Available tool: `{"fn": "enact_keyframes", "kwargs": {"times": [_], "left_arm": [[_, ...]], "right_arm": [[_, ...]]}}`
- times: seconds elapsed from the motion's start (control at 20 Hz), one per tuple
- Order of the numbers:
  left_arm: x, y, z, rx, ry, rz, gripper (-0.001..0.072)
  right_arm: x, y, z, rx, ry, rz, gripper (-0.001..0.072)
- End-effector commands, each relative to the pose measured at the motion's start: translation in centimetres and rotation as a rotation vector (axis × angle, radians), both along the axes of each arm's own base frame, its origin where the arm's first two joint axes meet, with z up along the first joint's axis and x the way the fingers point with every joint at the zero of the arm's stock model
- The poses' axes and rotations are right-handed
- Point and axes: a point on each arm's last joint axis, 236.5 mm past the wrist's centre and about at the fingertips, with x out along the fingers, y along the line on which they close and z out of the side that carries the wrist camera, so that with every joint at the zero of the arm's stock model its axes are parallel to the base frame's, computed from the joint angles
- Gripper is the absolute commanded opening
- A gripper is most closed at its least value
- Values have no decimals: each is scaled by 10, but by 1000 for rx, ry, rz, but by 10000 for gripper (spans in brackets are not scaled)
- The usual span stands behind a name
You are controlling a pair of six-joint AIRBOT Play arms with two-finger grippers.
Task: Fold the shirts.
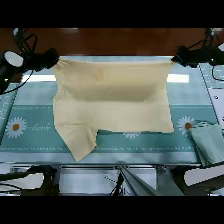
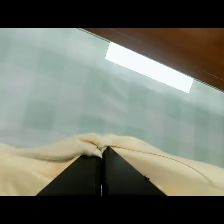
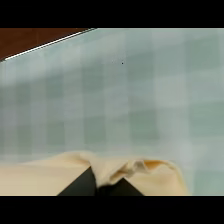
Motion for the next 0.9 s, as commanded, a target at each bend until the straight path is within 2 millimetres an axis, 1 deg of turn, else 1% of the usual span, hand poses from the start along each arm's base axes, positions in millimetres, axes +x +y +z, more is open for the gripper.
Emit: {"fn": "enact_keyframes", "kwargs": {"times": [0.0,0.1,0.2,0.35,0.4,0.45,0.55,0.6,0.7,0.8,0.85], "left_arm": [[6,-5,-43,-57,83,33,19],[0,-8,-49,-61,117,17,19],[-8,-9,-46,-68,160,-14,20],[-30,-9,-43,-54,257,-117,20],[-42,-11,-48,-36,296,-173,19],[-56,-15,-58,-27,350,-229,19],[-81,-21,-83,-3,438,-330,19],[-90,-18,-94,5,482,-339,20],[-107,-11,-113,19,565,-353,19],[-116,-10,-120,6,611,-364,20],[-117,-10,-121,4,617,-366,21]], "right_arm": [[13,9,-29,83,49,-1,20],[9,10,-35,91,71,10,21],[2,9,-32,107,92,24,21],[-24,0,-31,128,163,78,21],[-35,-1,-35,134,204,102,21],[-48,-2,-43,112,254,135,21],[-71,-1,-64,55,342,190,21],[-80,1,-76,35,379,203,21],[-91,4,-91,13,428,213,21],[-95,3,-96,12,452,202,21],[-95,4,-96,15,457,195,23]]}}
